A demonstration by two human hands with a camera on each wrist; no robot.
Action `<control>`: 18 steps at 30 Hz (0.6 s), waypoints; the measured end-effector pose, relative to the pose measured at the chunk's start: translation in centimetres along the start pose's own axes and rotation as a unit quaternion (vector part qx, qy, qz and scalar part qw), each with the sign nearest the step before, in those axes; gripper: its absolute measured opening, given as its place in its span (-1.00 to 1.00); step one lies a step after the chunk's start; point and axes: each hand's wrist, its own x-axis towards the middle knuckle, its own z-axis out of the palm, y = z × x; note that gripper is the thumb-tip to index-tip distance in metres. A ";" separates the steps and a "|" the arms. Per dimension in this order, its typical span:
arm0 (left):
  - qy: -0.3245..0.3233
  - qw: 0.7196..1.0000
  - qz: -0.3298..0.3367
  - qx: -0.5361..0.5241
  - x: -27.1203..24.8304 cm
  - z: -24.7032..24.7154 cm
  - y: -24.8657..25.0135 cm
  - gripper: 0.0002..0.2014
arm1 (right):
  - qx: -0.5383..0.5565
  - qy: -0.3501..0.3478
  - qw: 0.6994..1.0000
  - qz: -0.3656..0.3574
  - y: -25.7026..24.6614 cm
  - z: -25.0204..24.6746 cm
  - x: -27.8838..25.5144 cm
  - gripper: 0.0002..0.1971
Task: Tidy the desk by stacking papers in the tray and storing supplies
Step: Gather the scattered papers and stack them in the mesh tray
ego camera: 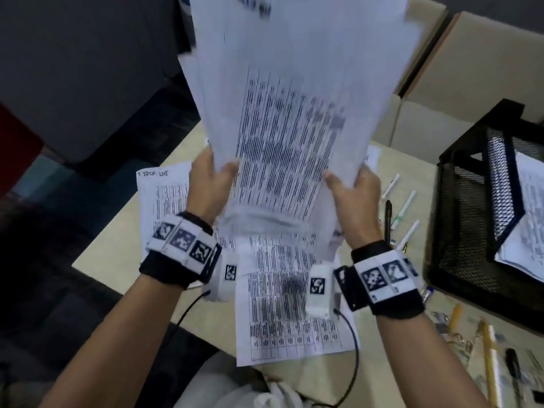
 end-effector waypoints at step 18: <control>-0.137 0.985 -0.023 -0.102 -0.8 1.7 -0.6 -0.30 | 0.181 0.023 0.982 0.046 2.1 -1.4 -1.7 -0.78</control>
